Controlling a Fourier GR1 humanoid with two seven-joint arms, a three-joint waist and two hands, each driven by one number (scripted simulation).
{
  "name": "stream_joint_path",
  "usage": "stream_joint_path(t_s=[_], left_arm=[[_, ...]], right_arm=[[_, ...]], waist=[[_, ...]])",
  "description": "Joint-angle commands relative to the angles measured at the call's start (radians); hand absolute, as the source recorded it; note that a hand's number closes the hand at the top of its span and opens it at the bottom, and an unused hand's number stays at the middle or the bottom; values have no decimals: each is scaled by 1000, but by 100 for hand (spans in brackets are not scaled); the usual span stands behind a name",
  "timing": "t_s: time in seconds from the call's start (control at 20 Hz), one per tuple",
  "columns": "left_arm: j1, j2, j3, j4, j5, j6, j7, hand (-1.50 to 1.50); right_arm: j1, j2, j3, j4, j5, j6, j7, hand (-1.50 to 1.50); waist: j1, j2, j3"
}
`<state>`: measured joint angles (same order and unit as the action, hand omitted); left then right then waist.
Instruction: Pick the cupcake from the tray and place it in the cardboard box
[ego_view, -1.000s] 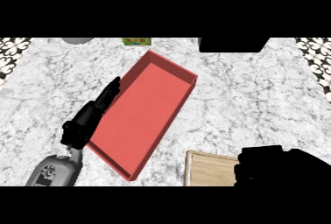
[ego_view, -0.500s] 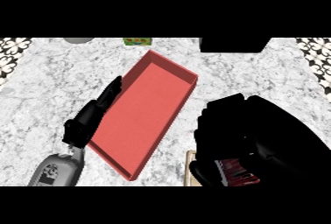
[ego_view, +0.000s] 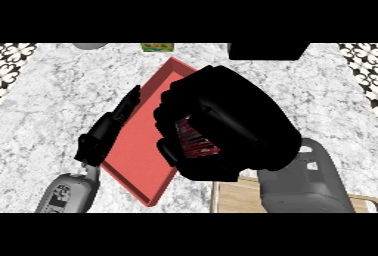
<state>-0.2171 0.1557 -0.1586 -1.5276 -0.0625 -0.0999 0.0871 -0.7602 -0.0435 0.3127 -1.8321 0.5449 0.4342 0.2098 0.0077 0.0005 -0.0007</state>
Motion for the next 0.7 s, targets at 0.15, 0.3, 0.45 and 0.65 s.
stream_joint_path(t_s=[0.15, 0.3, 0.45, 0.65], left_arm=[[-8, -1, 17, -47, 14, -25, 59, 0], [-20, -11, 21, 21, -15, -26, 4, 0], [-52, -8, 34, 60, -15, -33, -17, 0], [44, -28, -9, -41, -34, -18, -3, 0]], right_arm=[[-138, 42, 49, 307, 151, -141, -104, 150], [-79, 43, 79, 359, 194, -206, -172, 150], [-97, 43, 154, 543, 231, -359, -243, 150], [-87, 43, 165, 673, 151, -355, -238, 150]], waist=[[11, 1, 0], [-1, 1, 0], [7, 5, 0], [18, 3, 0]])
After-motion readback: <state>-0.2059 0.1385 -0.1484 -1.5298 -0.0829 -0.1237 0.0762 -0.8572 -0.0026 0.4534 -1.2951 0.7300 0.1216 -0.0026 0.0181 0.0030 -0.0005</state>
